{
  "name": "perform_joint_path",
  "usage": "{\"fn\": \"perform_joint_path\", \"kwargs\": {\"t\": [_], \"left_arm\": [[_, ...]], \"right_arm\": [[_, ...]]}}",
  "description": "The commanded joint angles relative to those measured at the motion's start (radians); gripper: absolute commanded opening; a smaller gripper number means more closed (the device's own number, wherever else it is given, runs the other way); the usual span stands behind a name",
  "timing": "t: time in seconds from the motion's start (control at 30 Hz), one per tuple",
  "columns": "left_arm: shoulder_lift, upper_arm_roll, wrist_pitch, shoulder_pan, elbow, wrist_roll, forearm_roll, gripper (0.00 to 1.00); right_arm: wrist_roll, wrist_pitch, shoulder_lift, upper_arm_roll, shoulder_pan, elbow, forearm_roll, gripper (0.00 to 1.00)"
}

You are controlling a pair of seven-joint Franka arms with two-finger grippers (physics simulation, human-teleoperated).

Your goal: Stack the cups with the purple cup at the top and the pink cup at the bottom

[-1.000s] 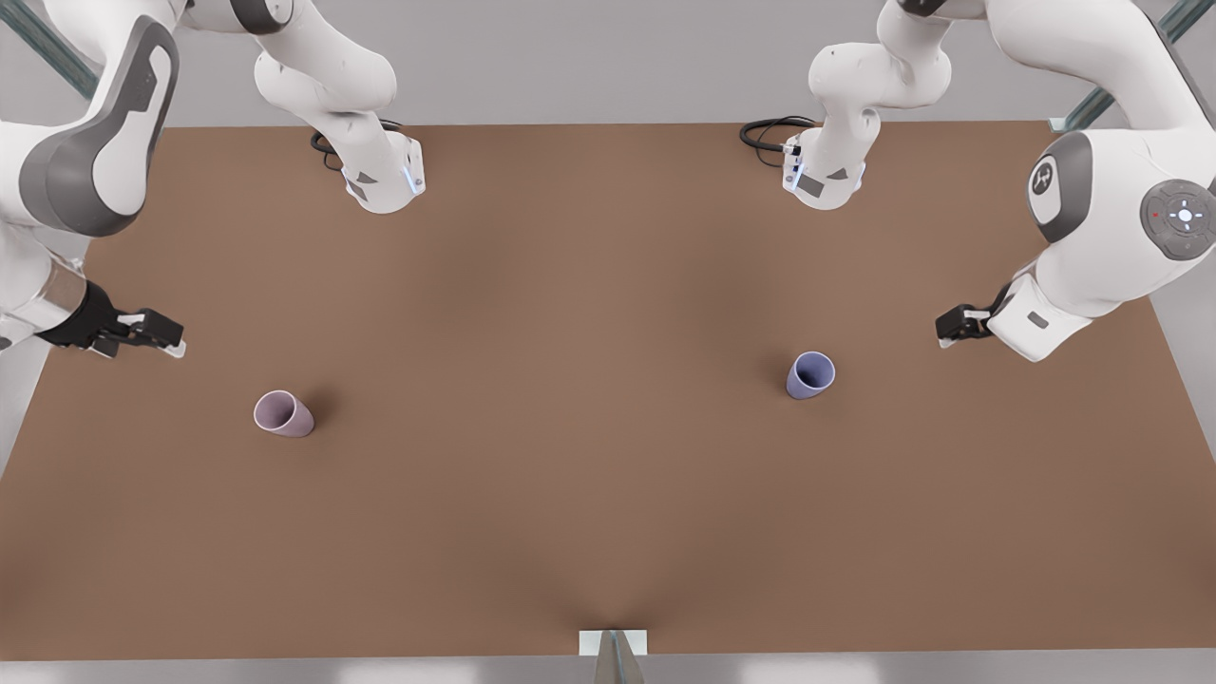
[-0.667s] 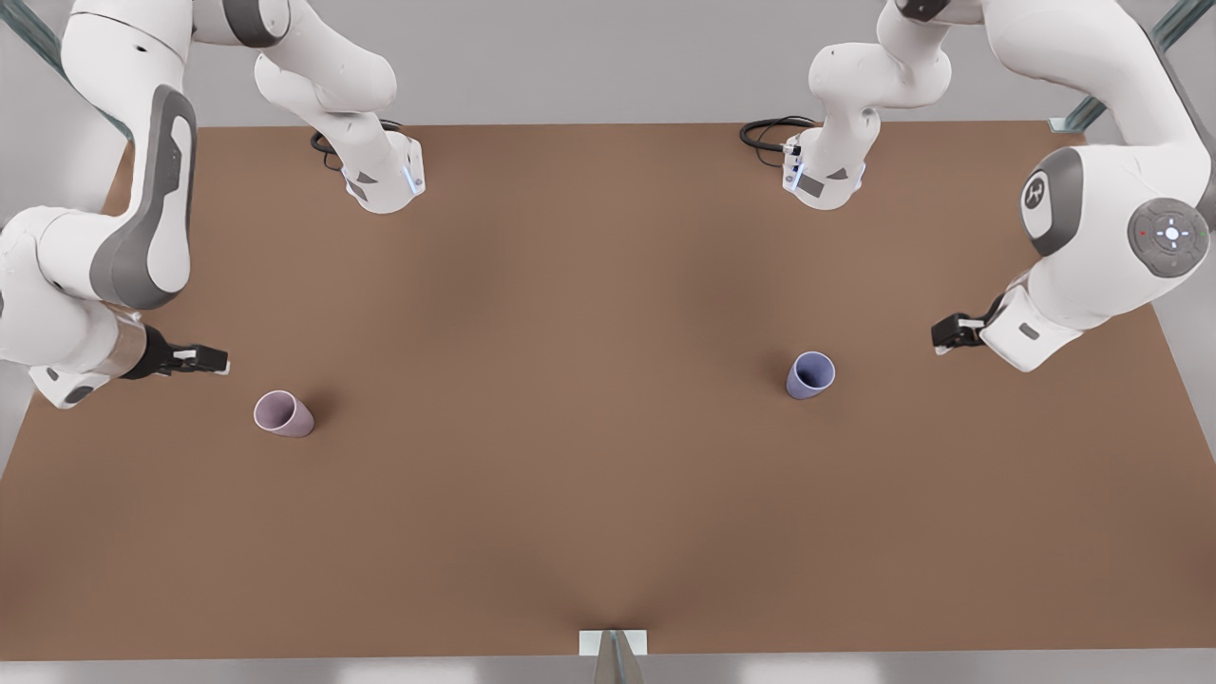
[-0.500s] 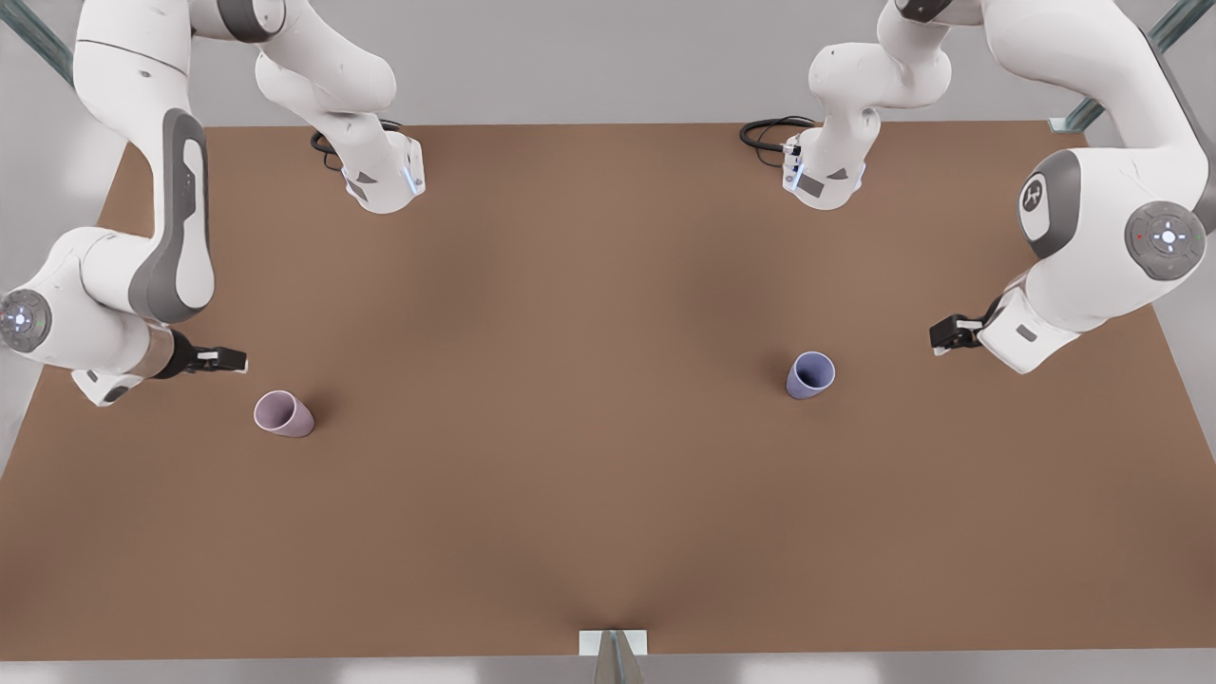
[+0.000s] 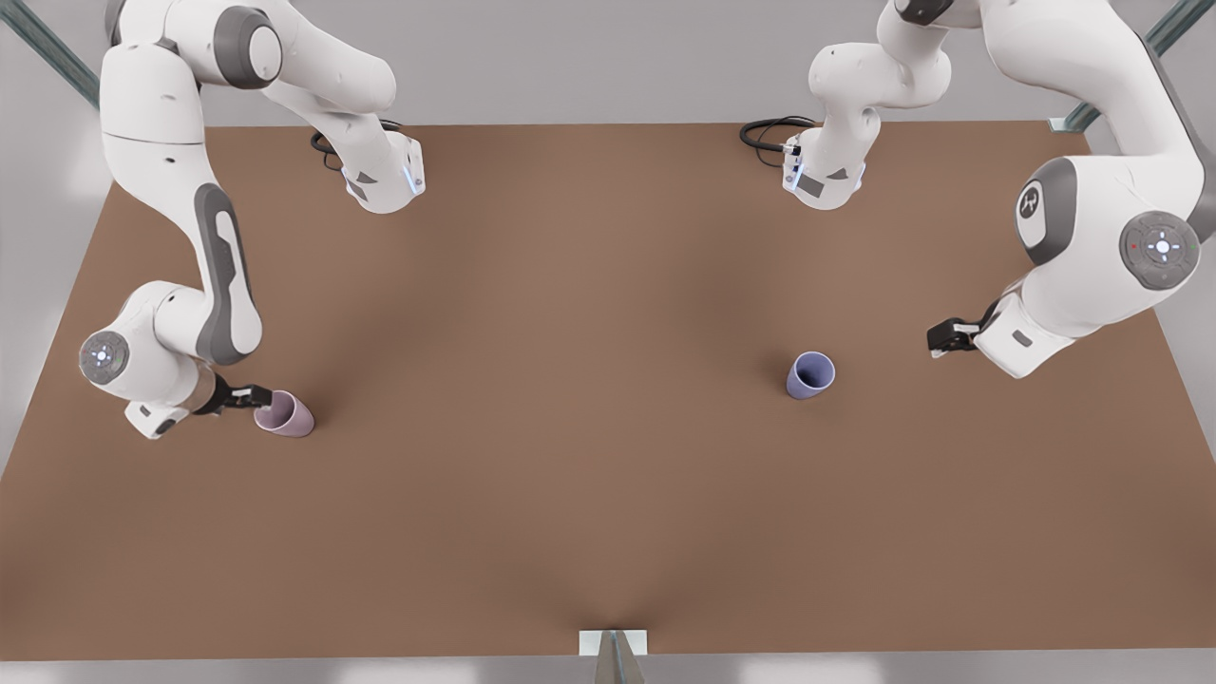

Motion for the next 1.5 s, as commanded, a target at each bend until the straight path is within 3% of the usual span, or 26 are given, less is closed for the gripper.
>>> {"fn": "perform_joint_path", "kwargs": {"t": [0.0,0.27,0.3,0.43,0.63,0.77,0.93,1.13,1.3,1.37,1.47], "left_arm": [[0.000,0.000,-0.001,0.000,0.000,0.000,0.001,1.00],[0.005,0.000,-0.001,0.000,0.000,0.000,0.001,1.00],[0.005,0.000,-0.001,0.000,0.000,0.000,0.001,1.00],[0.005,0.000,-0.001,0.000,0.000,0.000,0.001,1.00],[0.005,0.002,-0.002,0.000,0.000,0.000,0.001,1.00],[0.005,0.002,-0.002,0.000,0.000,0.000,0.001,1.00],[0.005,0.000,-0.002,0.000,0.000,-0.001,0.001,1.00],[0.005,0.000,-0.002,0.000,0.000,-0.001,-0.001,1.00],[0.022,-0.008,0.005,-0.006,-0.003,0.002,-0.015,1.00],[0.046,-0.009,0.039,-0.048,-0.024,-0.004,-0.065,1.00],[0.039,-0.009,0.154,-0.063,-0.133,-0.004,-0.084,1.00]], "right_arm": [[-0.105,0.134,0.005,0.000,-0.003,-0.014,0.003,1.00],[-0.103,0.175,0.048,0.003,-0.001,-0.028,0.004,1.00],[-0.103,0.187,0.055,0.003,-0.001,-0.030,0.006,0.97],[-0.105,0.177,0.074,0.008,-0.004,-0.030,0.009,0.63],[-0.097,0.143,0.062,0.026,0.001,-0.028,0.035,0.51],[-0.103,0.160,0.074,0.029,-0.001,-0.028,0.038,0.24],[-0.098,0.100,0.046,0.046,0.001,-0.010,0.036,0.21],[0.262,-0.107,-0.092,0.239,0.045,0.030,0.035,0.21],[0.815,-0.115,-0.015,0.256,0.387,0.209,0.039,0.21],[1.093,-0.222,0.167,0.247,0.575,0.473,0.027,0.21],[1.360,-0.303,0.443,0.153,0.832,0.883,0.029,0.21]]}}
